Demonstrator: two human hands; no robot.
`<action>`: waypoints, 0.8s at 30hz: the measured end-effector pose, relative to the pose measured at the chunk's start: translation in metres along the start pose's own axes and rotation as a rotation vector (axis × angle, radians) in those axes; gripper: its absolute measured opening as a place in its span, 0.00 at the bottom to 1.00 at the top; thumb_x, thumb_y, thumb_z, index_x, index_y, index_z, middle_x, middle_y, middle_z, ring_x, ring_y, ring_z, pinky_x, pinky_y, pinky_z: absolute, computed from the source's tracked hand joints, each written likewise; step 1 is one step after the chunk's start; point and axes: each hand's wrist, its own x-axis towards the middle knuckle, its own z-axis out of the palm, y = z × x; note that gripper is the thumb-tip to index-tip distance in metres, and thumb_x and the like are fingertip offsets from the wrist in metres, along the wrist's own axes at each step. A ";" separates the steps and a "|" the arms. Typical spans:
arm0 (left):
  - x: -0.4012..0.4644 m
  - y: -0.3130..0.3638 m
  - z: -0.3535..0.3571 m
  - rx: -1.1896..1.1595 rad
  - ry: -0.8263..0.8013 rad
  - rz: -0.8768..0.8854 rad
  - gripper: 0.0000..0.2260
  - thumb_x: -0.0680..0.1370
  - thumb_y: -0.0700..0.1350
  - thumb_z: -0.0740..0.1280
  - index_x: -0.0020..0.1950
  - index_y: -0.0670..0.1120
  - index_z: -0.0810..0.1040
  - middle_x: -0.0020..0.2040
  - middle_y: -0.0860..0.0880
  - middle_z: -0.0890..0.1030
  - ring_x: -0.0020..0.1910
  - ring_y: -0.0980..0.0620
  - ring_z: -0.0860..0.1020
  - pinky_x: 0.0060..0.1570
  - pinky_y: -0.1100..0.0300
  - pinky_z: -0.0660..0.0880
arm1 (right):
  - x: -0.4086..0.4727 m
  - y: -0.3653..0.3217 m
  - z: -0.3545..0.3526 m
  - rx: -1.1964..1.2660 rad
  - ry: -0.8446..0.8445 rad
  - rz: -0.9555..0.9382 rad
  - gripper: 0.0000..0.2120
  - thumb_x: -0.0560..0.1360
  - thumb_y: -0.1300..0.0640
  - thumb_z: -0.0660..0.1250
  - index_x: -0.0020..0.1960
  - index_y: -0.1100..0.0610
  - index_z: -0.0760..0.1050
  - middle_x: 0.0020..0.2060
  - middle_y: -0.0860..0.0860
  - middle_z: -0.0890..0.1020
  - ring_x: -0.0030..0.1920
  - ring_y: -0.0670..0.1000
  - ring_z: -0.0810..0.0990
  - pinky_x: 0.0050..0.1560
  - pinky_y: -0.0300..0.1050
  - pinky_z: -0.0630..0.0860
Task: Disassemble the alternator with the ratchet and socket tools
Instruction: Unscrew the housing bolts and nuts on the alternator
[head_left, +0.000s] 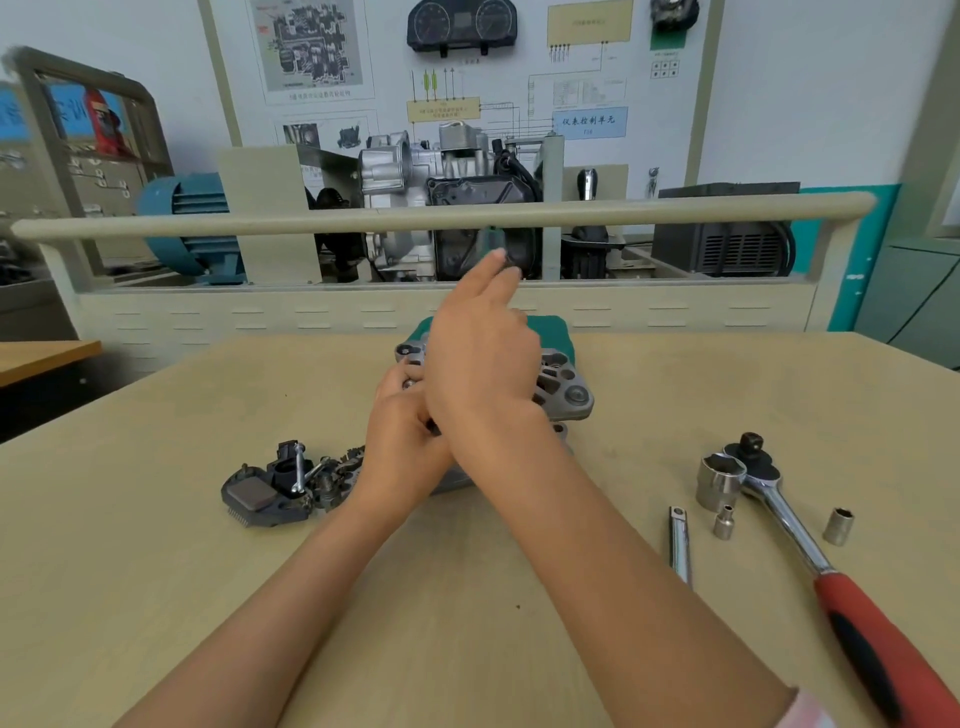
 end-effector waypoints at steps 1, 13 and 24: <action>0.000 0.000 0.000 0.002 0.003 0.014 0.23 0.70 0.28 0.65 0.26 0.51 0.63 0.24 0.58 0.71 0.39 0.52 0.67 0.35 0.72 0.64 | -0.001 -0.001 0.000 -0.032 0.002 -0.089 0.31 0.79 0.64 0.54 0.74 0.69 0.40 0.73 0.67 0.55 0.56 0.58 0.77 0.37 0.45 0.65; 0.003 0.004 -0.003 -0.121 -0.099 0.073 0.11 0.67 0.52 0.63 0.28 0.46 0.76 0.29 0.48 0.78 0.37 0.43 0.75 0.37 0.49 0.71 | 0.012 0.015 -0.020 0.163 -0.261 -0.686 0.30 0.73 0.63 0.62 0.72 0.52 0.59 0.44 0.46 0.75 0.40 0.48 0.74 0.35 0.45 0.66; -0.002 0.003 -0.003 0.003 -0.035 0.041 0.22 0.68 0.35 0.66 0.17 0.50 0.64 0.18 0.57 0.67 0.38 0.53 0.67 0.33 0.72 0.62 | -0.003 0.014 -0.009 0.329 -0.033 -0.450 0.29 0.75 0.64 0.60 0.74 0.54 0.58 0.45 0.53 0.78 0.43 0.54 0.78 0.36 0.45 0.67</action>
